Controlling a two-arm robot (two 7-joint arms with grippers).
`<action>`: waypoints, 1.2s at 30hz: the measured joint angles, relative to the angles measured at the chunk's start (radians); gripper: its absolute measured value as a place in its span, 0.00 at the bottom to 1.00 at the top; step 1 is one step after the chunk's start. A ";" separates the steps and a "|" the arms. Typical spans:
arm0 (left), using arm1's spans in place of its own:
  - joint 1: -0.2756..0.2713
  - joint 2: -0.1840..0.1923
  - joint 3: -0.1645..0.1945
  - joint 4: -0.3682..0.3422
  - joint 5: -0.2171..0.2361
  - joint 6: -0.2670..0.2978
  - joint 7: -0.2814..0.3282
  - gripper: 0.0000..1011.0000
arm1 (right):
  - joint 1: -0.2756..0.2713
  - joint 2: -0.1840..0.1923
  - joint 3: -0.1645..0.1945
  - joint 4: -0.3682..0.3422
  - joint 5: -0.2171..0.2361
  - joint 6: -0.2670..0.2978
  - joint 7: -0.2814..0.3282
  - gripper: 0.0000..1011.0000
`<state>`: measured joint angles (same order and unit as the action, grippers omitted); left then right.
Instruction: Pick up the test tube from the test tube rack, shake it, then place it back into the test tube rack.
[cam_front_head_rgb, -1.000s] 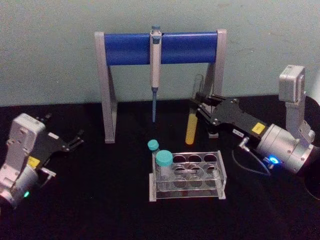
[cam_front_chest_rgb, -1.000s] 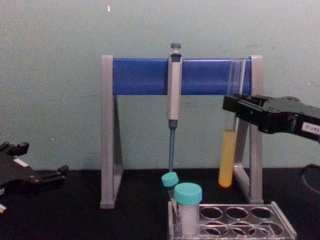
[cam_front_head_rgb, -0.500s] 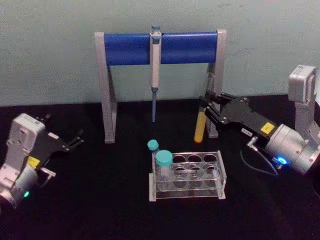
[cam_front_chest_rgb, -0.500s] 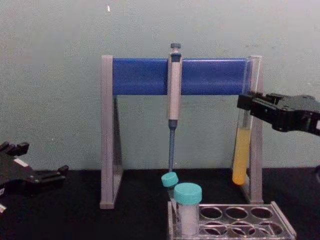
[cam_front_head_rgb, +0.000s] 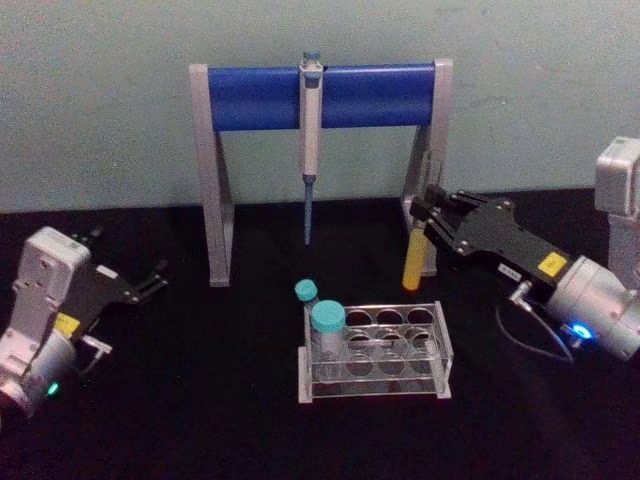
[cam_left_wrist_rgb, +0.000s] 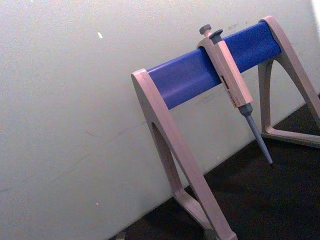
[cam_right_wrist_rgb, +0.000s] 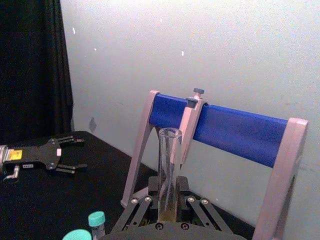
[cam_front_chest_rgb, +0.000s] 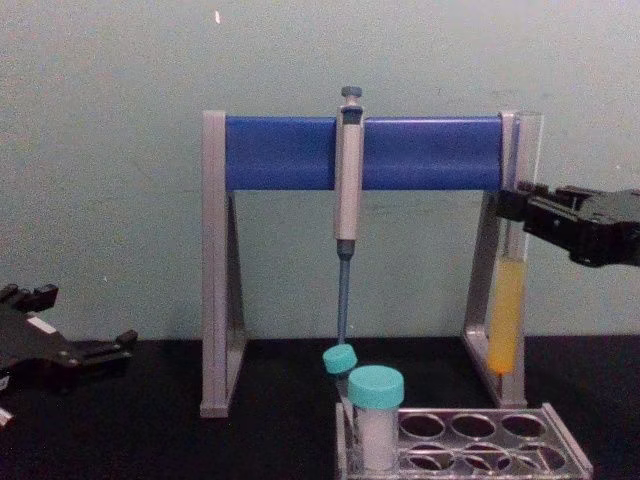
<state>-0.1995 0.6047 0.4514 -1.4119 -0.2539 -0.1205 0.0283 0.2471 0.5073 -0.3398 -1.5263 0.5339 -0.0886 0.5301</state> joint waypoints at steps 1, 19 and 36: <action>0.000 0.000 0.000 0.000 0.000 0.000 0.000 1.00 | -0.005 0.003 0.003 -0.006 0.000 0.001 -0.002 0.23; 0.000 0.000 0.000 0.000 0.000 0.000 0.000 1.00 | -0.103 0.070 -0.008 -0.132 0.026 0.028 0.055 0.23; 0.000 0.000 0.000 0.000 0.000 0.000 0.000 1.00 | 0.050 -0.009 -0.073 0.030 0.038 0.002 0.093 0.23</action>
<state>-0.1995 0.6047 0.4514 -1.4120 -0.2539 -0.1205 0.0283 0.2972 0.4979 -0.4131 -1.4966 0.5716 -0.0866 0.6227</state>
